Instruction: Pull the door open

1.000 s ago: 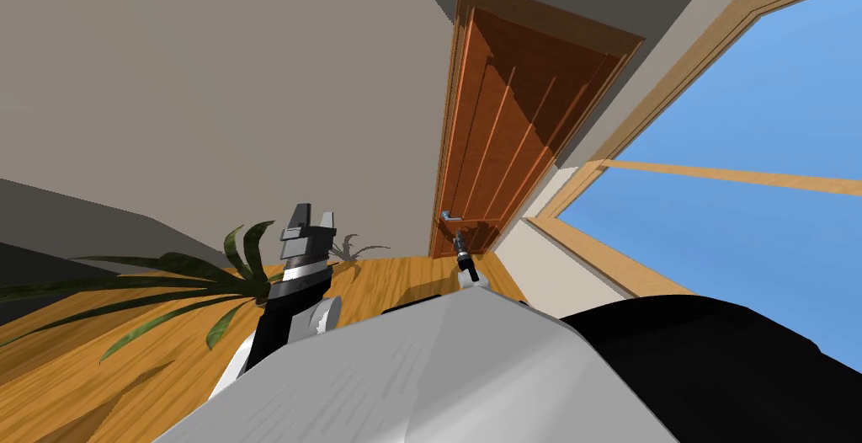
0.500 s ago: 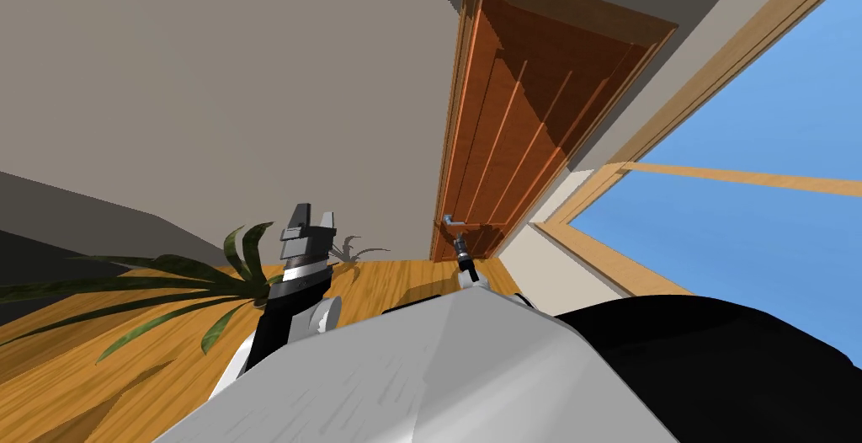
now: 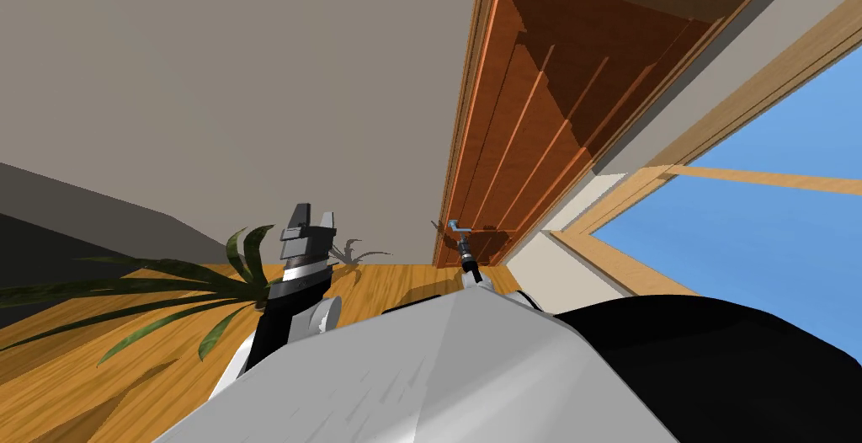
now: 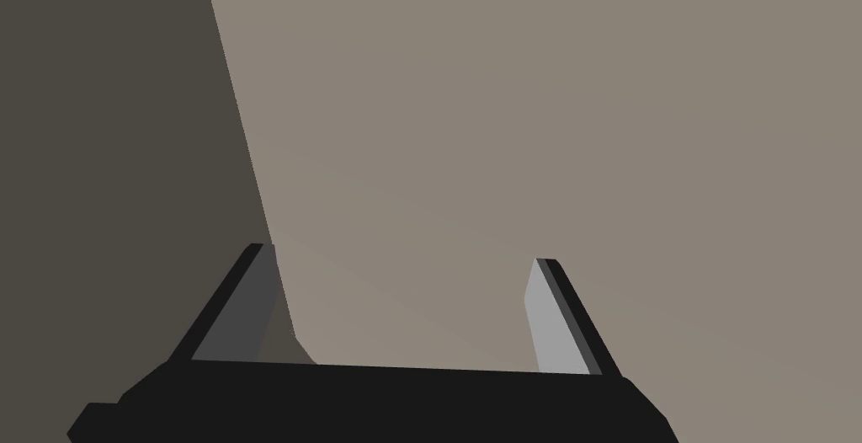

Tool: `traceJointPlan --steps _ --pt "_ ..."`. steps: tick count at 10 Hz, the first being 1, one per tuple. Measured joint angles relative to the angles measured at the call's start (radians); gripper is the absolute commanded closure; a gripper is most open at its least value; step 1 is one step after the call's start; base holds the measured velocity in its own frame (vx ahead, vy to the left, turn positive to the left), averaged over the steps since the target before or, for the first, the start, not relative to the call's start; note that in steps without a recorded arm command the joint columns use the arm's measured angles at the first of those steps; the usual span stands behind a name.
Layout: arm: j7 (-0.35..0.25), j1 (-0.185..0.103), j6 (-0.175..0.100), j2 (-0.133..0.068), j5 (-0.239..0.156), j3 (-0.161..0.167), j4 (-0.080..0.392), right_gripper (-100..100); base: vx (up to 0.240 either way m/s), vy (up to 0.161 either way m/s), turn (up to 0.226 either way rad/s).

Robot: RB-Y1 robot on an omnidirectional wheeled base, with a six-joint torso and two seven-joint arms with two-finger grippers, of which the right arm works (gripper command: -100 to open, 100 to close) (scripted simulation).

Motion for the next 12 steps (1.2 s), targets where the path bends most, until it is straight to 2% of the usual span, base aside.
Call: traceJointPlan --steps 1,2,3,4,5,6,7,8,9,12 --pt "0.002 0.016 0.014 0.001 -0.001 -0.001 -0.03 -100 0.143 0.004 0.186" --pt "-0.002 0.059 0.035 -0.011 -0.006 -0.007 -0.086 -100 0.158 0.002 0.106" --pt "-0.015 0.051 0.03 -0.026 -0.01 -0.01 -0.071 -100 0.076 -0.002 0.001" --pt "-0.022 0.041 0.015 -0.03 -0.011 -0.011 -0.043 -100 0.114 -0.02 0.136" --pt "-0.035 0.049 -0.004 -0.044 -0.014 -0.014 -0.021 -100 0.185 -0.025 0.158" --pt "-0.042 0.086 0.013 -0.055 -0.02 -0.019 -0.075 -100 0.138 -0.001 0.028" --pt "-0.049 0.076 0.01 -0.062 -0.022 -0.021 -0.061 -100 0.054 0.012 -0.014" --pt "-0.053 0.064 -0.004 -0.065 -0.022 -0.022 -0.032 -100 0.018 0.005 -0.003" --pt "-0.053 0.063 -0.007 -0.065 -0.022 -0.022 -0.029 100 0.0 0.0 0.0" --pt "-0.053 0.064 -0.002 -0.064 -0.022 -0.021 -0.031 100 -0.005 -0.001 0.003"
